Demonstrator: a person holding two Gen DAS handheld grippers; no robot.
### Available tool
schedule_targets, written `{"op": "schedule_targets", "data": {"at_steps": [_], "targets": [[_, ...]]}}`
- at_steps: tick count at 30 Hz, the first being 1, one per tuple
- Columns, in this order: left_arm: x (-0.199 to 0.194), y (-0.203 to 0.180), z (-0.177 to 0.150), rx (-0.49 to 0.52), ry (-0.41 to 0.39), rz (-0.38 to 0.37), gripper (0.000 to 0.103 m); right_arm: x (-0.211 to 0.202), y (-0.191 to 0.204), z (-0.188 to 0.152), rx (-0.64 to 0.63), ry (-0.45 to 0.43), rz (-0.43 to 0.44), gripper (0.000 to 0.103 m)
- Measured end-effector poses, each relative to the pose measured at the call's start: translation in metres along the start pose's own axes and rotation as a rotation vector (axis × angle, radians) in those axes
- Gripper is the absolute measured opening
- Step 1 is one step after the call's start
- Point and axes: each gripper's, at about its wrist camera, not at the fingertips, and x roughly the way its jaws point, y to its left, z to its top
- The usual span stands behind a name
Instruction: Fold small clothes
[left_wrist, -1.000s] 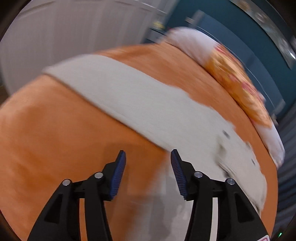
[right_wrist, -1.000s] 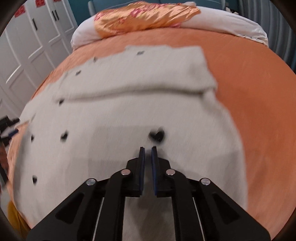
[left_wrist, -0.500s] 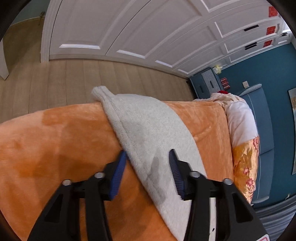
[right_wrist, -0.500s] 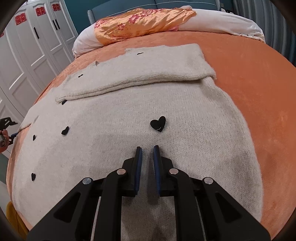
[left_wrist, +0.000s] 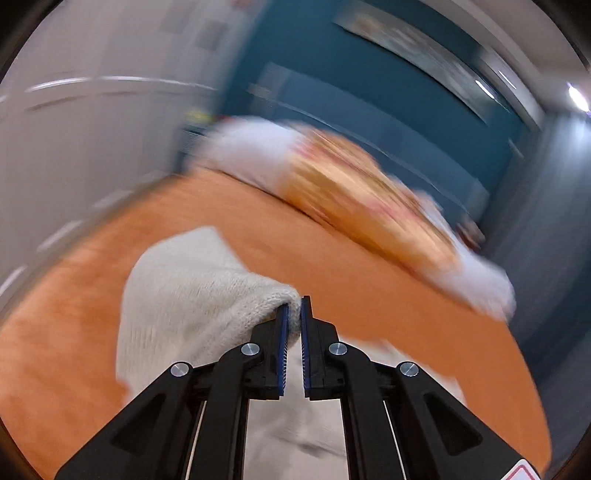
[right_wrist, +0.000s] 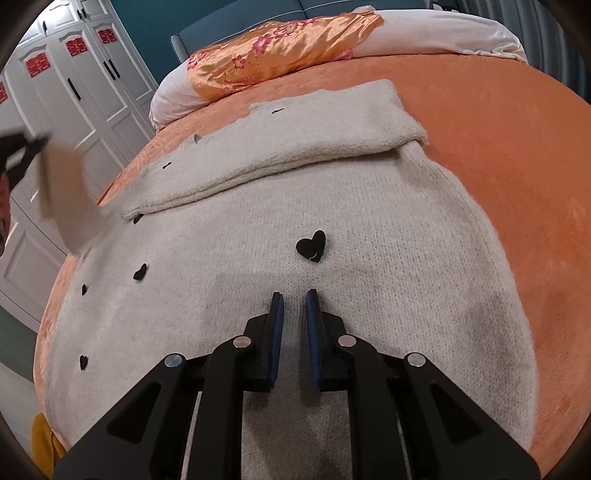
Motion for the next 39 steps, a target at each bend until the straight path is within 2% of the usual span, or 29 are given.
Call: {"op": "schedule_targets", "data": {"at_steps": [2,4,6,8,9,12,13,14,15,16,19,21,22,24,26,28,29,32,33,34,35,36,37,39], "targets": [[0.033,-0.051,-0.046,0.061,0.106,-0.031,0.005,-0.001,-0.002,0.0,0.006,0.0,0.009,0.012],[0.069,-0.087,-0.11,0.075,0.258,-0.039,0.012,-0.001,-0.006,0.001,0.017,0.002,0.022,0.012],[0.086,-0.093,-0.156,0.038,0.357,-0.015,0.013,-0.002,-0.009,0.002,0.031,0.004,0.041,0.012],[0.086,-0.081,-0.189,-0.039,0.417,-0.004,0.013,-0.003,-0.013,0.002,0.047,0.005,0.064,0.012],[0.079,-0.073,-0.197,-0.072,0.424,-0.001,0.013,-0.004,-0.014,0.001,0.055,0.006,0.077,0.013],[0.049,-0.037,-0.195,-0.164,0.384,0.019,0.014,-0.007,-0.017,0.005,0.075,0.023,0.095,0.016],[0.036,-0.024,-0.189,-0.189,0.352,0.032,0.019,-0.01,-0.012,0.009,0.059,0.031,0.074,0.018],[0.026,-0.009,-0.184,-0.209,0.317,0.05,0.026,-0.012,-0.005,0.011,0.034,0.029,0.049,0.024],[0.017,0.01,-0.175,-0.231,0.275,0.086,0.033,-0.015,0.006,0.016,-0.006,0.016,0.01,0.036],[0.01,0.025,-0.168,-0.25,0.248,0.115,0.035,-0.017,0.02,0.022,-0.046,-0.003,-0.016,0.041],[0.011,0.068,-0.151,-0.326,0.237,0.178,0.035,-0.013,0.074,0.049,-0.21,-0.037,0.012,0.046],[0.02,0.087,-0.145,-0.383,0.241,0.192,0.035,0.002,0.121,0.067,-0.343,-0.027,0.025,0.063],[0.025,0.094,-0.143,-0.401,0.248,0.201,0.035,0.012,0.14,0.075,-0.389,-0.011,0.029,0.066],[0.036,0.109,-0.144,-0.425,0.277,0.243,0.035,0.036,0.18,0.087,-0.473,0.011,0.029,0.067],[0.039,0.118,-0.146,-0.441,0.288,0.254,0.034,0.059,0.215,0.096,-0.553,0.002,0.018,0.068],[0.041,0.12,-0.145,-0.428,0.296,0.272,0.034,0.084,0.234,0.097,-0.601,0.053,0.013,0.074],[0.042,0.12,-0.147,-0.42,0.298,0.277,0.034,0.103,0.244,0.094,-0.633,0.104,0.013,0.074],[0.043,0.119,-0.149,-0.399,0.304,0.289,0.034,0.131,0.252,0.08,-0.727,0.148,-0.017,0.074],[0.043,0.12,-0.149,-0.397,0.306,0.286,0.034,0.133,0.251,0.079,-0.745,0.137,-0.011,0.071],[0.043,0.121,-0.149,-0.397,0.307,0.283,0.034,0.132,0.248,0.08,-0.751,0.125,0.006,0.061],[0.045,0.122,-0.148,-0.396,0.308,0.28,0.034,0.13,0.238,0.09,-0.725,0.119,-0.008,0.025],[0.045,0.122,-0.148,-0.39,0.307,0.275,0.034,0.127,0.231,0.098,-0.669,0.125,0.01,0.01],[0.045,0.123,-0.148,-0.387,0.306,0.274,0.034,0.118,0.206,0.121,-0.509,0.121,0.079,0.01],[0.044,0.125,-0.149,-0.391,0.302,0.269,0.034,0.094,0.157,0.152,-0.256,0.04,0.109,0.01]]}}
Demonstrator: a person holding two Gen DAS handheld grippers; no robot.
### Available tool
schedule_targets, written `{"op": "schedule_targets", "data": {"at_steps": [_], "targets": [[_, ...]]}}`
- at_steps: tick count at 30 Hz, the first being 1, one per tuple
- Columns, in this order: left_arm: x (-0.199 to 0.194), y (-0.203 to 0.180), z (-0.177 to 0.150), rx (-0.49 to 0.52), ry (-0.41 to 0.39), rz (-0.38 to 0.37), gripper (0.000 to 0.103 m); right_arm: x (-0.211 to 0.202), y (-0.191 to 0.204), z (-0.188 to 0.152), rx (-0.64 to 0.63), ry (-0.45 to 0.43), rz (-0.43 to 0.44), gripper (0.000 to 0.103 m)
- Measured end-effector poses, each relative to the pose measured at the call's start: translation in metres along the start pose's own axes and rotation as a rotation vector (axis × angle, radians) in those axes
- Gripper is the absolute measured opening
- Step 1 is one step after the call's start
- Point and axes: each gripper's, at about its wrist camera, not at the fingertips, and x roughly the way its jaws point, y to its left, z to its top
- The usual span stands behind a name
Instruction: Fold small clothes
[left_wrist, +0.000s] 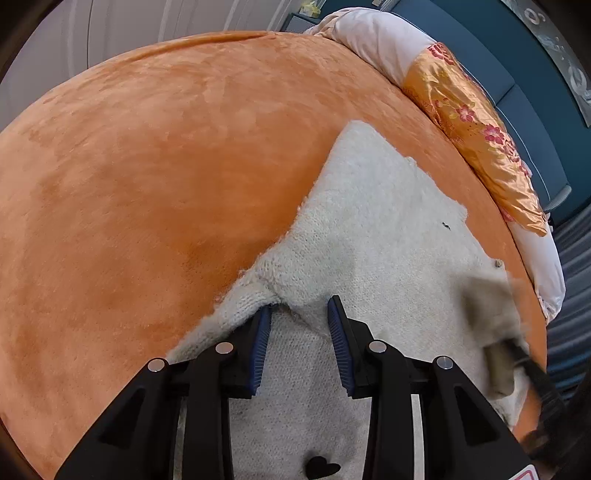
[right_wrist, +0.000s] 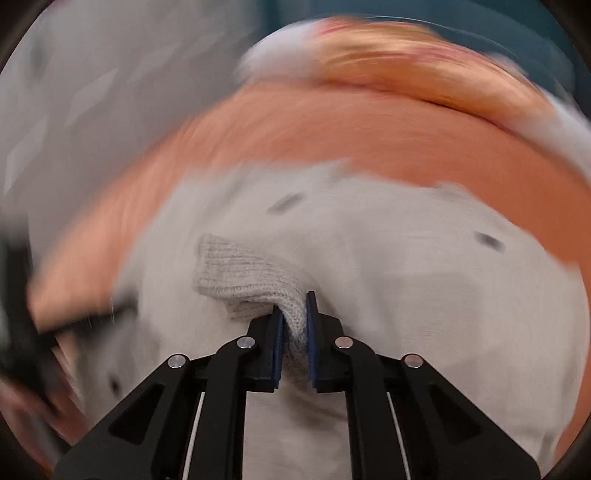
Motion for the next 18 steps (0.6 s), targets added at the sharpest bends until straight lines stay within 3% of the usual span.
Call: {"op": "schedule_targets", "data": {"at_steps": [3,4,5,7,8,10,11,12,13,16,18], "targets": [[0.001,0.0,0.001,-0.012,-0.002,-0.006,0.034,-0.044,-0.104,-0.016,0.444,-0.116,0.062,0.011],[0.001,0.0,0.0,-0.015,-0.005,-0.004,0.034,-0.049,-0.143,-0.035,0.584,-0.112,0.076,0.011],[0.001,-0.002,-0.001,-0.009,-0.009,0.006,0.034,-0.047,-0.163,-0.048,0.628,-0.073,0.051,0.011],[0.002,-0.006,-0.002,0.008,-0.016,0.029,0.034,-0.041,-0.189,-0.07,0.631,0.016,-0.044,0.013],[0.001,-0.008,-0.003,0.01,-0.02,0.039,0.034,-0.043,-0.194,-0.076,0.64,0.007,-0.009,0.01],[0.0,-0.007,-0.002,-0.016,-0.014,0.029,0.034,-0.052,-0.202,-0.081,0.666,-0.016,0.04,0.02],[-0.002,-0.006,-0.001,-0.036,-0.008,0.016,0.033,-0.059,-0.204,-0.081,0.668,-0.036,0.044,0.036],[-0.005,-0.002,0.001,-0.079,0.006,-0.013,0.034,-0.064,-0.204,-0.079,0.662,-0.06,0.042,0.049],[-0.007,0.0,0.002,-0.112,0.015,-0.04,0.034,-0.068,-0.204,-0.076,0.659,-0.071,0.041,0.053],[-0.014,0.009,0.003,-0.241,0.038,-0.167,0.034,-0.066,-0.201,-0.064,0.662,-0.078,0.07,0.055],[-0.015,0.009,0.003,-0.28,0.051,-0.205,0.035,-0.059,-0.194,-0.057,0.649,-0.052,0.069,0.056]]}}
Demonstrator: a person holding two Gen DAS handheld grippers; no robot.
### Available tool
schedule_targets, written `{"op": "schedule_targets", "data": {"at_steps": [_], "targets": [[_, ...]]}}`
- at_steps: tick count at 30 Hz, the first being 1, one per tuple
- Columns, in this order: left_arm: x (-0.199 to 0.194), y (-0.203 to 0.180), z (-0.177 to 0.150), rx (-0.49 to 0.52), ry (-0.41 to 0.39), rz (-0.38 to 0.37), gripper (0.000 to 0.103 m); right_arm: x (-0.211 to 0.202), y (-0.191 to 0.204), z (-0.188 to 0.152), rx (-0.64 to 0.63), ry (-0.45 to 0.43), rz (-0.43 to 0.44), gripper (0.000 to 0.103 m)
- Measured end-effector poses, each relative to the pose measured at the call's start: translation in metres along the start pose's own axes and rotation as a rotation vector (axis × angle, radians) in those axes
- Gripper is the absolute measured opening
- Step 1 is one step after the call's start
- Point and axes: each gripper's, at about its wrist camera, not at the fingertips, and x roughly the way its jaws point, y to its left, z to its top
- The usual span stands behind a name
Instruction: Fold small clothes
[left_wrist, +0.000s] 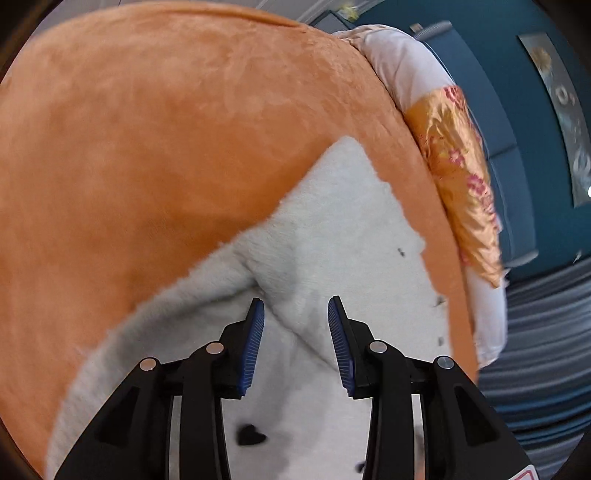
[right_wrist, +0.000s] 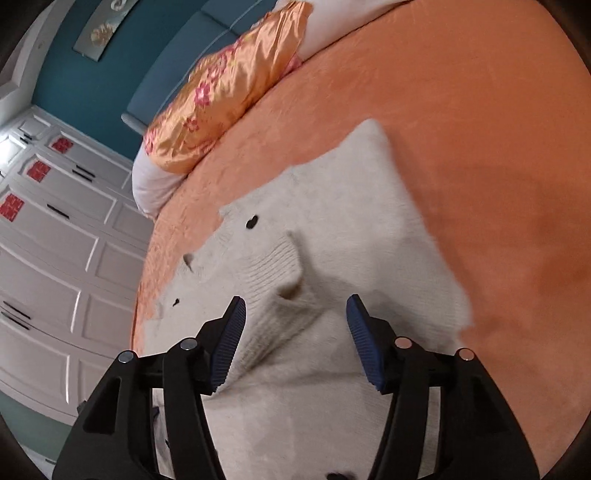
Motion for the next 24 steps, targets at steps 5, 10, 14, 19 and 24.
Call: {"op": "schedule_targets", "data": {"at_steps": [5,10,14,19,24], "targets": [[0.021,-0.004,0.006,-0.005,0.031,0.049,0.025,0.038,0.035,-0.002,-0.16,0.093,-0.137,0.009],[-0.008,-0.03,0.019,0.118,-0.13,0.035,0.003,-0.039,0.09,0.009,-0.281,-0.173,0.154,0.008],[0.003,-0.033,0.018,0.185,-0.132,0.111,0.003,0.009,0.047,0.012,-0.256,-0.03,-0.051,0.008],[0.025,-0.015,0.003,0.203,-0.084,0.168,0.006,-0.005,0.026,0.007,-0.13,-0.053,0.032,0.008],[0.028,-0.007,-0.001,0.239,-0.109,0.171,0.01,0.02,0.001,-0.007,-0.158,0.062,-0.098,0.008]]}}
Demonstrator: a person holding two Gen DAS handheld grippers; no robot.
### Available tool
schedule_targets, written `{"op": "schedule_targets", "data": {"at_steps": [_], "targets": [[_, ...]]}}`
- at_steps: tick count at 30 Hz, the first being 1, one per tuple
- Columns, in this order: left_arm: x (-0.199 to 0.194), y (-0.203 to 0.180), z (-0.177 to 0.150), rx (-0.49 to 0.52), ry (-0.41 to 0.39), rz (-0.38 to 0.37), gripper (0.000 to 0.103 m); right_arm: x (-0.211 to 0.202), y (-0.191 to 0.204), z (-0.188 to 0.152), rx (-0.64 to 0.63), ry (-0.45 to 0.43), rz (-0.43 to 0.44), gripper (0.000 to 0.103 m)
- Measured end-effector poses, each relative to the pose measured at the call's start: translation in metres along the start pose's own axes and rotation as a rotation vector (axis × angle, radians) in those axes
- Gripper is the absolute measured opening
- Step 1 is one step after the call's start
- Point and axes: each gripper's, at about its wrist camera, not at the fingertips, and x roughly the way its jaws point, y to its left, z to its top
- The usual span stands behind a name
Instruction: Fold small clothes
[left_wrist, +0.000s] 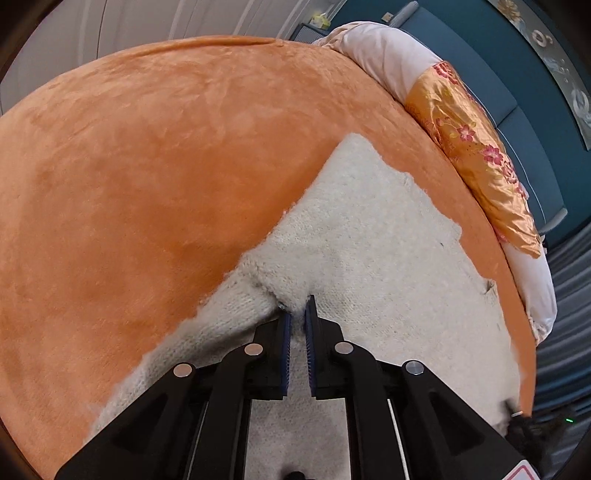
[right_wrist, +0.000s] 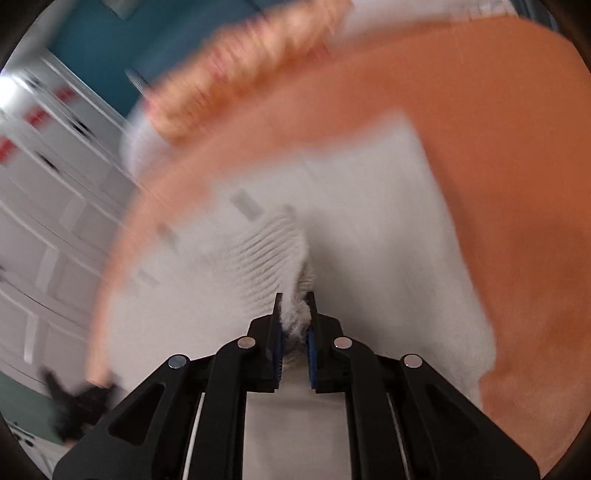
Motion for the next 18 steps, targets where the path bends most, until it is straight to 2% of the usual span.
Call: {"op": "schedule_targets", "data": {"at_steps": [1,2,4,6,7,10,12,14,16,18], "targets": [[0.0,0.0,-0.001,0.013,-0.009,0.003,0.012,-0.005,-0.005,-0.003,0.015,-0.02,0.031,0.009],[0.001,-0.001,-0.002,0.027,-0.019,0.005,0.012,-0.018,-0.006,-0.002,0.039,-0.042,0.038,0.013],[0.001,0.001,-0.007,0.058,-0.048,-0.005,0.013,-0.044,-0.002,-0.002,0.068,-0.124,-0.025,0.016],[0.001,0.002,-0.012,0.082,-0.076,-0.014,0.013,-0.068,0.017,0.002,0.011,-0.198,-0.019,0.016],[0.001,0.002,-0.013,0.085,-0.084,-0.015,0.013,-0.069,0.029,0.004,-0.027,-0.205,-0.005,0.016],[0.001,0.002,-0.017,0.101,-0.11,-0.013,0.013,-0.044,0.103,0.014,-0.263,-0.096,0.051,0.02],[0.0,0.003,-0.02,0.107,-0.128,-0.018,0.013,-0.011,0.15,0.008,-0.411,-0.016,0.074,0.037],[0.0,0.005,-0.022,0.104,-0.136,-0.027,0.013,0.024,0.186,0.0,-0.531,0.033,0.069,0.039],[0.001,0.007,-0.023,0.104,-0.145,-0.037,0.013,0.056,0.211,-0.008,-0.587,0.08,0.038,0.04],[0.002,0.006,-0.022,0.107,-0.151,-0.04,0.013,0.076,0.225,-0.014,-0.612,0.11,0.026,0.053]]}}
